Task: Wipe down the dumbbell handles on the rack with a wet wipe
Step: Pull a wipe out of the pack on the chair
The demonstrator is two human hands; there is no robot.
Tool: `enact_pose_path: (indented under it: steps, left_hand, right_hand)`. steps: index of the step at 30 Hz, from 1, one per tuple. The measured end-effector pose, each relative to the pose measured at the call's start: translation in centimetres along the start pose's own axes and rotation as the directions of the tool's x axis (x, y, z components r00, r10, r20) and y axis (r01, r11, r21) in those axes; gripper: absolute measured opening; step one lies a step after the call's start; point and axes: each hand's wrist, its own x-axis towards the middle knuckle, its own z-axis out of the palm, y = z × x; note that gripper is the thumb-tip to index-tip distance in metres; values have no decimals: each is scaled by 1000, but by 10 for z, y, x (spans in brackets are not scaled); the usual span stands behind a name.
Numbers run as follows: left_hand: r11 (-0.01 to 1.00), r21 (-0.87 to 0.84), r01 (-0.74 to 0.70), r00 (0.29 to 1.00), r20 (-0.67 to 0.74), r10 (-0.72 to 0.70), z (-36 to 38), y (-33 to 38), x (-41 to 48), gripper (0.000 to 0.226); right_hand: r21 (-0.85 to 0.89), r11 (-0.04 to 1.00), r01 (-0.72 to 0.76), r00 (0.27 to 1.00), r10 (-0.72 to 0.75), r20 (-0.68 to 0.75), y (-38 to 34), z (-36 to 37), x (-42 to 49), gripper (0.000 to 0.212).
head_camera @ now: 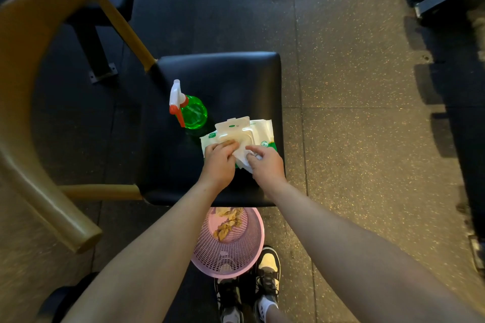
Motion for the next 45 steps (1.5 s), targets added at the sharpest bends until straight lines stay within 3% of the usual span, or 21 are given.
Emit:
enact_pose_path:
  steps: [4, 9, 13, 19, 25, 33, 39, 45]
  left_hand:
    - [999, -17, 40, 999, 1, -40, 1, 3, -1, 43]
    - [999, -27, 40, 999, -6, -40, 3, 6, -3, 44]
    - [987, -132, 89, 996, 8, -89, 1, 6, -5, 42]
    - [909, -371, 192, 980, 15, -201, 0, 12, -6, 38]
    - [898, -378, 226, 973, 41, -228, -3, 22, -8, 41]
    - [899, -374, 229, 972, 42, -230, -3, 16, -5, 39]
    - [966, -254, 41, 990, -117, -73, -6, 2, -5, 29]
    - [971, -237, 19, 989, -136, -53, -10, -3, -3, 29]
  right_hand:
    - [-104, 995, -14, 999, 11, -33, 1, -7, -5, 27]
    - [-77, 997, -25, 996, 18, -89, -1, -3, -6, 10]
    - [-9, 999, 38, 999, -38, -36, -1, 3, -3, 19]
    - [-34, 999, 31, 995, -34, -99, -6, -5, -1, 31]
    - [-75, 993, 96, 994, -99, -39, -6, 5, -12, 26]
    - [-218, 975, 51, 990, -78, -115, 0, -12, -15, 15]
    - [-119, 983, 142, 987, -132, 89, -7, -5, -14, 35]
    - [-256, 965, 49, 973, 12, 232, -4, 10, -1, 48]
